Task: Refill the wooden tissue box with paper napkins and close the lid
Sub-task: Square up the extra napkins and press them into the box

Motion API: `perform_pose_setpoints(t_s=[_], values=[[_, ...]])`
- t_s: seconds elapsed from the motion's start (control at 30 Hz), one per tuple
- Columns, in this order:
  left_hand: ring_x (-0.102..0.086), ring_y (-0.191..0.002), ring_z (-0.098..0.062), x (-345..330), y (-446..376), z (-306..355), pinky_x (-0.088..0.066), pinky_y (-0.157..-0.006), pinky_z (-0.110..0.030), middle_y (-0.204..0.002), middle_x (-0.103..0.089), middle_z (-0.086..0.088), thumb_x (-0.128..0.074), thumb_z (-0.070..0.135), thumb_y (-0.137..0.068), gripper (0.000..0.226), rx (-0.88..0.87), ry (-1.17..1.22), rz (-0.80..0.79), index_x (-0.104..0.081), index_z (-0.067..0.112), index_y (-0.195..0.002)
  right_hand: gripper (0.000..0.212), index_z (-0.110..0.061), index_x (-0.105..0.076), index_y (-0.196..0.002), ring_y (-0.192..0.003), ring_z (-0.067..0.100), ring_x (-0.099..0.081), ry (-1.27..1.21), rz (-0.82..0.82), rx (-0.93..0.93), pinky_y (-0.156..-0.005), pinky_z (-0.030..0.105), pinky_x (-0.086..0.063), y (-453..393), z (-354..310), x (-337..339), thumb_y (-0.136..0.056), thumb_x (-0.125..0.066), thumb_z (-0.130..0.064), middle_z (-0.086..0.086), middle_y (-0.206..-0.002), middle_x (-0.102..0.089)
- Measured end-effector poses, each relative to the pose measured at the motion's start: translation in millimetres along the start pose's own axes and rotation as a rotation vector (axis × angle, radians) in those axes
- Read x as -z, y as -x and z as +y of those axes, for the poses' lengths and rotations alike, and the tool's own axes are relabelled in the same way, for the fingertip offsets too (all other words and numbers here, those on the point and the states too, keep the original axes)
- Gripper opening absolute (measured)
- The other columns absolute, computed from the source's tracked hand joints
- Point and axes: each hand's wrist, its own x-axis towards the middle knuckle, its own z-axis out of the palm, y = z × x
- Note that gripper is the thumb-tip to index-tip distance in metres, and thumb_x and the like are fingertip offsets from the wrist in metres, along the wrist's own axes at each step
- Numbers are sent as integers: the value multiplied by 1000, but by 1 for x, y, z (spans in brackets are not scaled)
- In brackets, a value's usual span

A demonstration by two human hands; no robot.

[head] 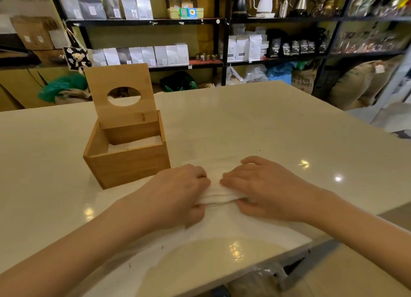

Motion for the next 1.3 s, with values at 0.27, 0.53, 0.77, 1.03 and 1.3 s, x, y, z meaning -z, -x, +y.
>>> perform_pose_setpoints(t_s=[0.27, 0.53, 0.77, 1.03, 1.3], values=[[-53, -108, -16, 1, -2, -1, -46, -87, -34, -120, -57, 4, -38, 57, -86, 55, 30, 66, -3, -40, 25, -130, 27, -17, -65, -81, -61, 22, -65, -17, 41, -116, -65, 33, -54, -8, -4, -8, -71, -40, -21, -3, -66, -70], [-59, -86, -21, -1, -7, 1, -47, -67, -34, -98, -65, -1, -48, 31, -87, 30, 117, 56, 88, -52, 21, -115, 25, -19, -67, -102, -66, 18, -58, -379, 30, -237, -66, 38, -45, -20, 7, 18, -83, -51, -21, 1, -79, -72], [-60, -76, -21, 22, -12, -19, -46, -65, -35, -83, -68, -8, -55, 13, -81, 18, 170, 466, 14, -67, 12, -94, 42, -26, -60, -110, -67, -1, -55, -449, -31, -238, -66, 28, -46, -31, 6, 39, -72, -48, -38, -6, -87, -68], [-50, -65, -15, 18, -11, -16, -36, -57, -28, -71, -60, -4, -55, 12, -81, 12, 137, 433, -13, -67, 9, -84, 56, -27, -42, -121, -87, 21, -55, -64, -182, -158, -79, 36, -45, -24, -14, 35, -73, -61, -49, -2, -98, -61], [-60, -78, -14, 15, -6, -13, -49, -68, -30, -88, -69, 1, -59, 22, -79, 24, 130, 387, -26, -67, 21, -102, 32, -17, -44, -117, -89, 30, -57, 64, -69, -108, -77, 34, -40, -22, -18, 19, -87, -47, -28, 3, -99, -63]])
